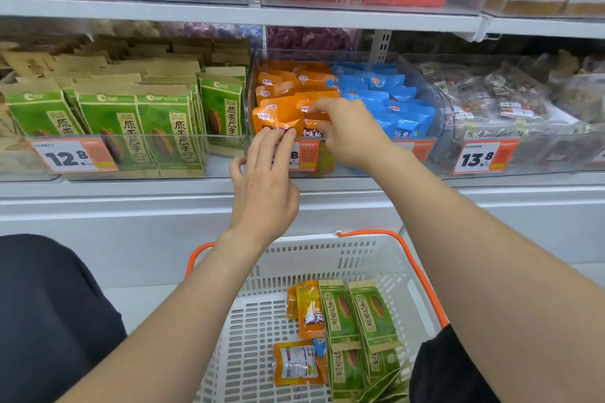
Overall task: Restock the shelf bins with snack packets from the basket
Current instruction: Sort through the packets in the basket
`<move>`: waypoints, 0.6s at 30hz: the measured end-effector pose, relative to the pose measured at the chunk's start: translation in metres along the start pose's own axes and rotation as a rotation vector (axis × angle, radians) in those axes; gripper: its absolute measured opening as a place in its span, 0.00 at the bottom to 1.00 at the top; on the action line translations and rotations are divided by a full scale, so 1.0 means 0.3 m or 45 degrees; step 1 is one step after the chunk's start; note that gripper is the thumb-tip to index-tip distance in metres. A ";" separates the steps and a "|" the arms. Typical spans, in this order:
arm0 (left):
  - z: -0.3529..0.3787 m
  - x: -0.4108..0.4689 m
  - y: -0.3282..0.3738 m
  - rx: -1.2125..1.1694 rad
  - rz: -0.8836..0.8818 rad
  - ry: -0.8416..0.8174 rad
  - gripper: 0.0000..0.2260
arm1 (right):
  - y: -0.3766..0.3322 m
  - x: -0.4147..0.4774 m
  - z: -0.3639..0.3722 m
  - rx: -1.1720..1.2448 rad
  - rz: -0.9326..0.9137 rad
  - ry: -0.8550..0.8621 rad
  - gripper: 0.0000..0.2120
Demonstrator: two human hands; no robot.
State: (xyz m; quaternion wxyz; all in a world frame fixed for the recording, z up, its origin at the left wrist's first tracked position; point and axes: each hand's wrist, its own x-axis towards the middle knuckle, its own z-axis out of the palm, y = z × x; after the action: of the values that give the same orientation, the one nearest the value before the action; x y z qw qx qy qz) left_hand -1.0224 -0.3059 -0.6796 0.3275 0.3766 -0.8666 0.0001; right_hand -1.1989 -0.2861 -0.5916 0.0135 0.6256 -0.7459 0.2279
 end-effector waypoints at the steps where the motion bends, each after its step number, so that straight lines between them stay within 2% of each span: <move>1: -0.001 0.000 -0.002 -0.003 0.003 -0.004 0.35 | -0.004 0.004 0.009 0.025 0.019 0.030 0.18; 7: 0.006 -0.006 -0.014 -0.017 0.021 0.006 0.36 | -0.023 -0.010 0.027 0.076 -0.035 0.141 0.17; 10: 0.013 -0.017 -0.016 -0.019 0.032 0.023 0.37 | -0.034 -0.045 0.025 -0.091 -0.038 0.351 0.18; 13: 0.022 -0.036 -0.013 -0.077 0.032 0.093 0.36 | -0.046 -0.095 0.023 -0.081 -0.053 0.566 0.10; 16: 0.050 -0.091 -0.018 -0.106 0.033 0.199 0.31 | -0.047 -0.151 0.042 -0.116 -0.094 0.395 0.03; 18: 0.087 -0.146 -0.032 -0.078 0.023 0.227 0.27 | -0.041 -0.197 0.069 -0.188 -0.102 0.181 0.04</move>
State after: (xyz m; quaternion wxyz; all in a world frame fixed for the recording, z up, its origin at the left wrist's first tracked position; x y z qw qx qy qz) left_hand -1.0090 -0.2905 -0.7274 0.4148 0.3571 -0.8369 0.0099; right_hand -1.1690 -0.2401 -0.6242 0.1217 0.6344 -0.7324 0.2154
